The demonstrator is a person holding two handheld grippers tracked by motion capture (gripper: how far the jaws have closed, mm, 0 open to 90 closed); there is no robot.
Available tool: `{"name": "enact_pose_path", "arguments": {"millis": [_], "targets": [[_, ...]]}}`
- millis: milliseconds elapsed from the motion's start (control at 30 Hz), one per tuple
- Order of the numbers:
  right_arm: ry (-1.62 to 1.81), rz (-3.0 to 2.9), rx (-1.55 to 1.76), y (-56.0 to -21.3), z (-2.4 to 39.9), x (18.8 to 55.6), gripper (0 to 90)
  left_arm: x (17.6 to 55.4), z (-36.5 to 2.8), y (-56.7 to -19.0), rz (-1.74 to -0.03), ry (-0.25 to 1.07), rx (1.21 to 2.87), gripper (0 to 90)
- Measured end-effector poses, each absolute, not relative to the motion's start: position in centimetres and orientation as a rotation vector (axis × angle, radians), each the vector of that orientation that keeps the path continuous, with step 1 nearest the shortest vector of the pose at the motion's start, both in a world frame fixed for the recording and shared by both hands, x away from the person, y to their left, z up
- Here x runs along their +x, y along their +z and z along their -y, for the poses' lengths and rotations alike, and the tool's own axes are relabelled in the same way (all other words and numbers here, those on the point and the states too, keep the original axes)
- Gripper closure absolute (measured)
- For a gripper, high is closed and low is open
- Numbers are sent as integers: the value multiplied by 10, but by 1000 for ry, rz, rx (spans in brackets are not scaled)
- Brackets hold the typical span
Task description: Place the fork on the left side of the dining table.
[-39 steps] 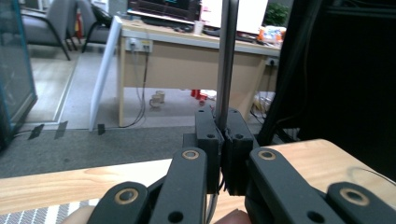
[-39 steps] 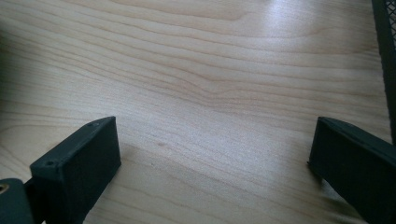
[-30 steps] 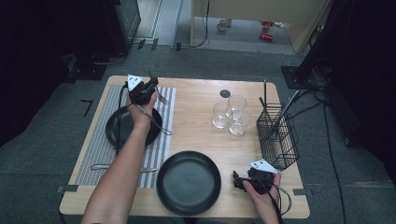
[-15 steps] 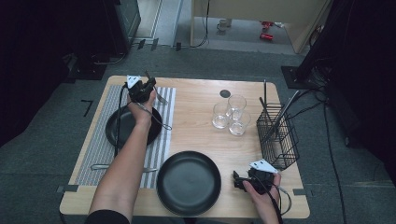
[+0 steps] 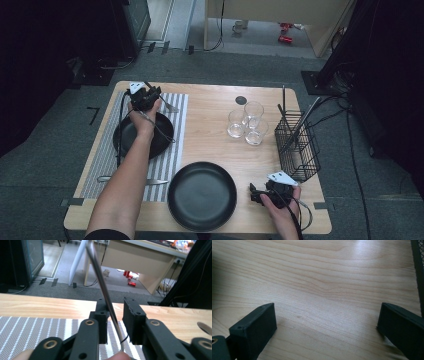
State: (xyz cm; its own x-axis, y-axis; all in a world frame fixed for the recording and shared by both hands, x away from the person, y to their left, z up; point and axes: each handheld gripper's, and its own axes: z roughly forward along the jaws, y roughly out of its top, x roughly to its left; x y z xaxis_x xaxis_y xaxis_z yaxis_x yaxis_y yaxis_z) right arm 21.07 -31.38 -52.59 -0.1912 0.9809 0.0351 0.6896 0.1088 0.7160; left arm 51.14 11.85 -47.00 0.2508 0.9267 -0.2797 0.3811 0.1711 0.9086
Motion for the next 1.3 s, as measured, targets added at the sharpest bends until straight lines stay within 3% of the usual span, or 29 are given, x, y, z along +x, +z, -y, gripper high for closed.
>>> {"name": "enact_pose_path", "arguments": {"millis": [333,767,1300], "targets": [[847,-1939,1621,-526,313,211,20,510,-143,-475,-1367,578,1374,702],[846,-1940,1621,-526,313,211,20,519,-159,-477,-1481,589,1444,522],[847,-1939,1621,-526,313,211,20,519,-172,-486,-1604,587,1439,497]]}}
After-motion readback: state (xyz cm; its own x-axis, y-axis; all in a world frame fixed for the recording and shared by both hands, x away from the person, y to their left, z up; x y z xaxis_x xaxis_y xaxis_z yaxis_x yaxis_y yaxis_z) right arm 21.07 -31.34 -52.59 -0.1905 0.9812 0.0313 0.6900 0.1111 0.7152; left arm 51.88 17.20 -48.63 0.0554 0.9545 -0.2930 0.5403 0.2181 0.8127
